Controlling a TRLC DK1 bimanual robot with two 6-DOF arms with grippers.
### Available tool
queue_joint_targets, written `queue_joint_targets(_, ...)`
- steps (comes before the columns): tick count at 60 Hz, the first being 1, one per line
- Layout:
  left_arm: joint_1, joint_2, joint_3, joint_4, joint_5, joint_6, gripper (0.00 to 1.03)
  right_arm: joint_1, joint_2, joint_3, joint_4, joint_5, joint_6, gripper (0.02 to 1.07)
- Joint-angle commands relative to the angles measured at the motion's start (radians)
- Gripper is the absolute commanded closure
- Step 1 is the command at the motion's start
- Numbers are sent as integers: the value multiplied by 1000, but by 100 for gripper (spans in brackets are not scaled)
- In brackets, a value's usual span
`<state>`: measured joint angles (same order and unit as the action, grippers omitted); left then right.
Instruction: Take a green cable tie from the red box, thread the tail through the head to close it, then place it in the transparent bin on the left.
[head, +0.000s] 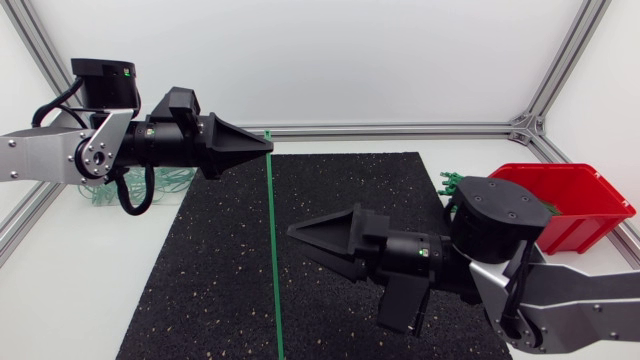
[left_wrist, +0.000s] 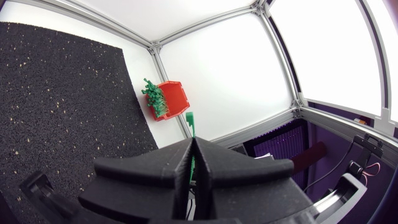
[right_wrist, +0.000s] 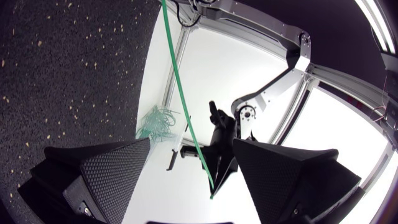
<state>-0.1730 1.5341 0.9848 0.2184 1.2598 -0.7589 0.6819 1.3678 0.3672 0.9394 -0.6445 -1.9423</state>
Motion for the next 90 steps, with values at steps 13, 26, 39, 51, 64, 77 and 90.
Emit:
queue_joint_targets(13, 1, 38, 41, -21, 13, 7, 99, 133, 2, -96, 15, -12, -53, 16)
queue_joint_targets(26, 4, 44, 43, -28, 13, 7, 99, 162, 24, -111, 15, -26, -43, 33)
queue_joint_targets(39, 4, 50, 41, -33, 13, 7, 99, 174, 31, -132, 24, -46, -43, 56)
queue_joint_targets(51, 1, 54, 35, -33, 13, 7, 99, 182, 68, -120, 53, -43, -37, 59)
queue_joint_targets(64, -3, 54, 26, -34, 13, 13, 99, 185, 76, -103, 56, -44, -33, 67)
queue_joint_targets(77, -16, 55, 25, -34, 10, 15, 99, 185, 79, -99, 55, -41, -37, 87)
queue_joint_targets(90, -29, 61, 20, -34, 7, 15, 99, 189, 80, -90, 55, -40, -35, 87)
